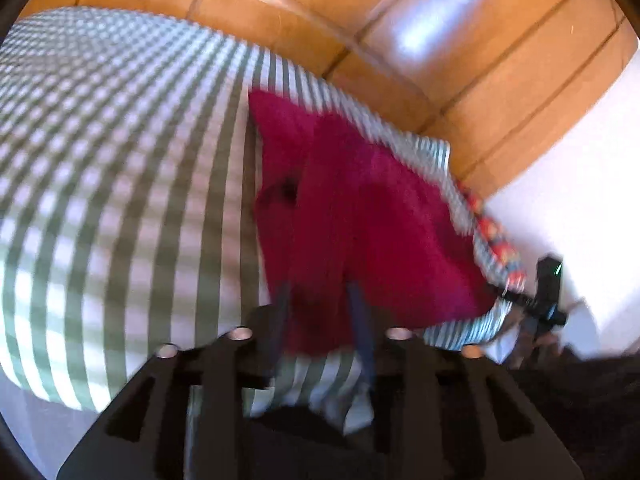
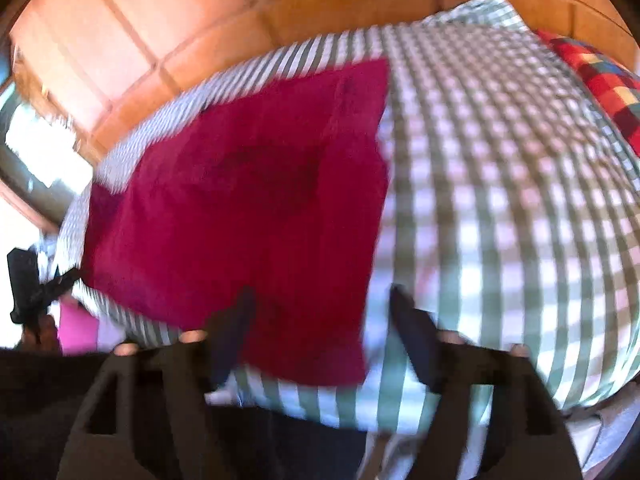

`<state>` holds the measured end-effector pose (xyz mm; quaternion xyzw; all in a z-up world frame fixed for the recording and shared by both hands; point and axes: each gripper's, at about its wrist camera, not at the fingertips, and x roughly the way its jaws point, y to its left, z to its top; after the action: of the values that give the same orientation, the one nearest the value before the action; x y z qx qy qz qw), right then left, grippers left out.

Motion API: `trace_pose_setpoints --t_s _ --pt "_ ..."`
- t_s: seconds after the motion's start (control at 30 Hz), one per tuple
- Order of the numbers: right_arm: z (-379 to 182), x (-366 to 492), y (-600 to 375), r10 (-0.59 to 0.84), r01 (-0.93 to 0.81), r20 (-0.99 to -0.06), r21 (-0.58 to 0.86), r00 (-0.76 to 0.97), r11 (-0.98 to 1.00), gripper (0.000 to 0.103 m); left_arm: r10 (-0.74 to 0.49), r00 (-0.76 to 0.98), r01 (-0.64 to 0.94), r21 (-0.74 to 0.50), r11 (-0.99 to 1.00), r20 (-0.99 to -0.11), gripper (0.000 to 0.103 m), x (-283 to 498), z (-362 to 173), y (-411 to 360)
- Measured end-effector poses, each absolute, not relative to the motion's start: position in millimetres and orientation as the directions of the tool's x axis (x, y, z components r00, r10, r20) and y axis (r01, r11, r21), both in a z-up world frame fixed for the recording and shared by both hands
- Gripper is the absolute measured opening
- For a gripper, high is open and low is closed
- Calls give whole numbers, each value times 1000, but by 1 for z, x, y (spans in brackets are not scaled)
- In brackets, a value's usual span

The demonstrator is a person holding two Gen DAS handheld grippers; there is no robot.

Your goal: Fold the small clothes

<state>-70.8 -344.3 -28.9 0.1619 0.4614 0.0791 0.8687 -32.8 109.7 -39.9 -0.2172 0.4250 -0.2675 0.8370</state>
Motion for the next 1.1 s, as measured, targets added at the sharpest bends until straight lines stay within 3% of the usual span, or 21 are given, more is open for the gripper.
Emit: trace_pose_setpoints --t_s 0.07,0.17,0.27,0.3,0.33,0.37,0.53,0.7,0.8,1.1 --pt "-24 -55 -347 248 32 -766 330 593 944 72 -624 544 257 -597 760 -560 55 -16 -28 111" --pt "-26 -29 -346 204 53 -774 293 599 955 67 -637 549 291 -590 753 -541 55 10 -21 97" --pt "-32 -8 -338 207 31 -798 271 566 962 44 -638 511 309 -569 762 -577 55 30 -31 75" --pt "-33 -4 -335 198 21 -809 251 554 968 22 -637 493 315 -561 766 -593 38 34 -36 68" --pt "-31 -6 -330 185 9 -812 228 553 974 10 -631 479 327 -543 774 -610 22 39 -38 61" --pt "-29 -5 -328 180 1 -806 218 564 976 10 -616 478 343 -512 788 -626 6 38 -37 54" --pt "15 -33 -324 206 -66 -724 217 659 974 8 -653 539 368 -549 750 -532 5 27 -15 72" --pt "47 -3 -326 221 -81 -651 238 726 968 8 -636 607 367 -543 756 -476 5 41 15 87" --pt "48 45 -335 197 -46 -648 242 736 969 8 -603 633 342 -523 781 -485 5 75 20 86" --pt "-29 157 -357 83 112 -782 192 618 975 8 -486 600 196 -472 859 -636 5 190 -23 71"
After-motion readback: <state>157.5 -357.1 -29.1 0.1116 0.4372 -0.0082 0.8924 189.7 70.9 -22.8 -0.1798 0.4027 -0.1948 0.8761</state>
